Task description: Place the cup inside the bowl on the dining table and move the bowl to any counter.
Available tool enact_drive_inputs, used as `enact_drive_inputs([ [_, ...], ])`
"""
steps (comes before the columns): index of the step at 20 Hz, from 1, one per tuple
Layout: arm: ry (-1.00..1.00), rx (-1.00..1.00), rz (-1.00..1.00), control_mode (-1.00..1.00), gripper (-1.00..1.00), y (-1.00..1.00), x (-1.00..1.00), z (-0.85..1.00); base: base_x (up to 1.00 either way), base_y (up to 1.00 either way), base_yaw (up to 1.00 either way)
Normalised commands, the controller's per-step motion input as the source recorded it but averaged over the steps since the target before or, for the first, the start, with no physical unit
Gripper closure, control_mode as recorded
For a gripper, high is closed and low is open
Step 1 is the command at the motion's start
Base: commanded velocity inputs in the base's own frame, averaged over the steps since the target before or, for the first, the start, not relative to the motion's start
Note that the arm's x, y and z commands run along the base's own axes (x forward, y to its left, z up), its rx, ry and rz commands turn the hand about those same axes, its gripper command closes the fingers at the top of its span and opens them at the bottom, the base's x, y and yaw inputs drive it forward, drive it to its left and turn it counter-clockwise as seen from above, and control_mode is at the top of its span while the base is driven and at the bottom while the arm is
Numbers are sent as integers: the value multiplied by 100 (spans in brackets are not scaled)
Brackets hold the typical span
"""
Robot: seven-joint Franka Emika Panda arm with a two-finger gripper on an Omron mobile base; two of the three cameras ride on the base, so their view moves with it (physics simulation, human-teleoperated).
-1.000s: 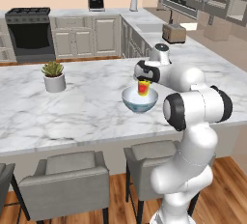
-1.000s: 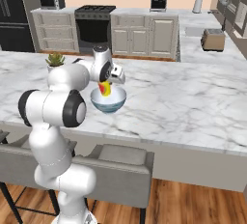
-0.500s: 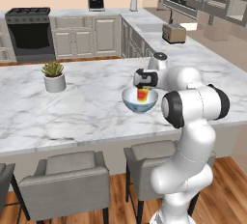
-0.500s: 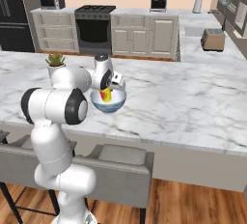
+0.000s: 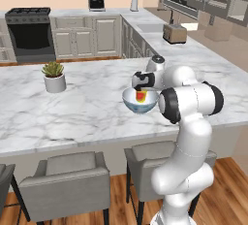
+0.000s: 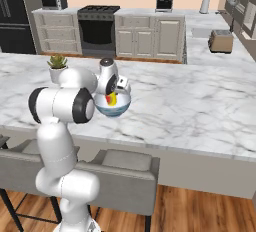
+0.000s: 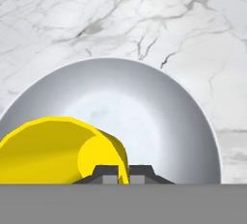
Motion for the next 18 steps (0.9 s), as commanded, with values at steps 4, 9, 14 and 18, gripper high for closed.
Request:
enact_drive_inputs([
  [4,0,0,0,-100,100,0,14,-9,0,0,0],
  [9,0,0,0,-100,100,0,0,-25,0,0,0],
  [14,0,0,0,-100,100,0,0,-25,0,0,0],
  [18,0,0,0,-100,100,1,1,-15,0,0,0],
])
